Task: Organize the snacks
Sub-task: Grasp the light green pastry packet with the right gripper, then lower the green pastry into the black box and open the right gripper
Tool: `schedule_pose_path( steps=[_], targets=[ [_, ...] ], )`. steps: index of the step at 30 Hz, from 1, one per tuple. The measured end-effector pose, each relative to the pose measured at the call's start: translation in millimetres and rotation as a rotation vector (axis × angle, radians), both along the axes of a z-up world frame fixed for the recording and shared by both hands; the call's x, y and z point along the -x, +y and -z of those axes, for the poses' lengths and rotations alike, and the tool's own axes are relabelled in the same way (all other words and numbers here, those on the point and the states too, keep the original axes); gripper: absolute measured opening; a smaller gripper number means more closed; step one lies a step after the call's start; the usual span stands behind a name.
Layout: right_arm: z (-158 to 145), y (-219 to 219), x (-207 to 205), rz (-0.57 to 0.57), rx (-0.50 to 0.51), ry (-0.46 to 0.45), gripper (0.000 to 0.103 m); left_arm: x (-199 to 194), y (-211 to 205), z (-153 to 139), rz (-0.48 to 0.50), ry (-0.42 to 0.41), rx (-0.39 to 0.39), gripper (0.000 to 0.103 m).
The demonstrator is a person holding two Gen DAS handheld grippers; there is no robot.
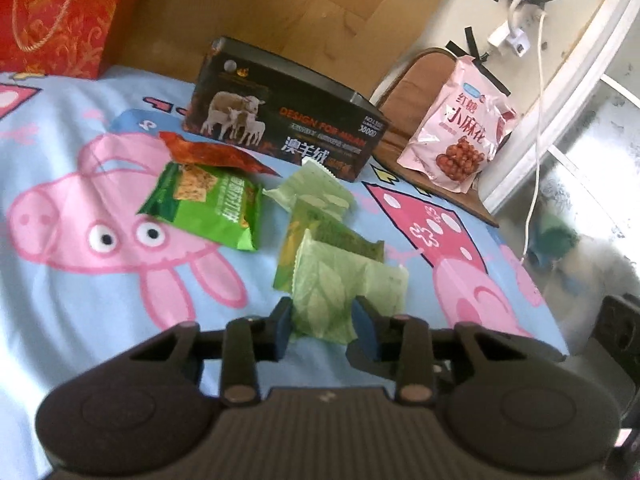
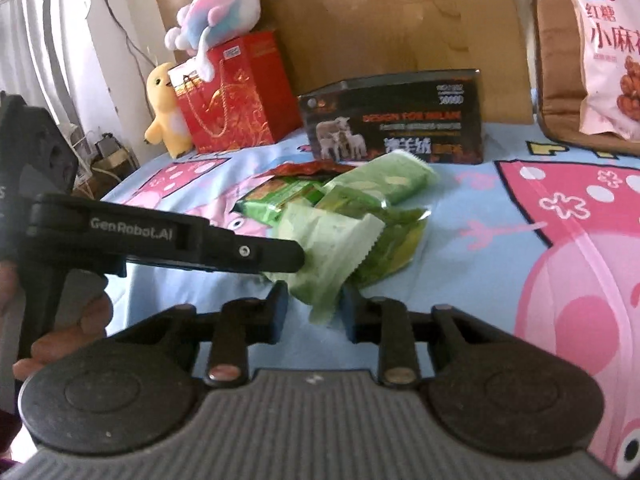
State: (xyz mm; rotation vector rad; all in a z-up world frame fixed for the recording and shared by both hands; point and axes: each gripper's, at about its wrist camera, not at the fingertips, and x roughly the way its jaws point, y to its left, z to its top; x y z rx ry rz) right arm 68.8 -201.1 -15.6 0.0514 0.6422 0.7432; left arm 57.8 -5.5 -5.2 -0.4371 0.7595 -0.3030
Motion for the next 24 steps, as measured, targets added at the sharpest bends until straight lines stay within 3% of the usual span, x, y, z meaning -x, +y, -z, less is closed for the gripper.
schedule_pose_path(
  steps=[5,9,16,24],
  targets=[
    [-12,3,7,-0.02,-0.027,-0.04,0.031,6,7,-21,-0.024,-0.046,0.008,0.032],
    [-32,9,-4,-0.022,-0.045,-0.108,0.031,-12,7,-50,-0.028,-0.11,-0.024,0.032],
    [-69,26,-77,0.005,-0.06,-0.223,0.031,-90,16,-91,-0.075,-0.185,-0.044,0.032],
    [-68,50,-157,0.055,-0.037,-0.203,0.033,-171,23,-83,-0.136,-0.14,-0.102,0.03]
  ],
)
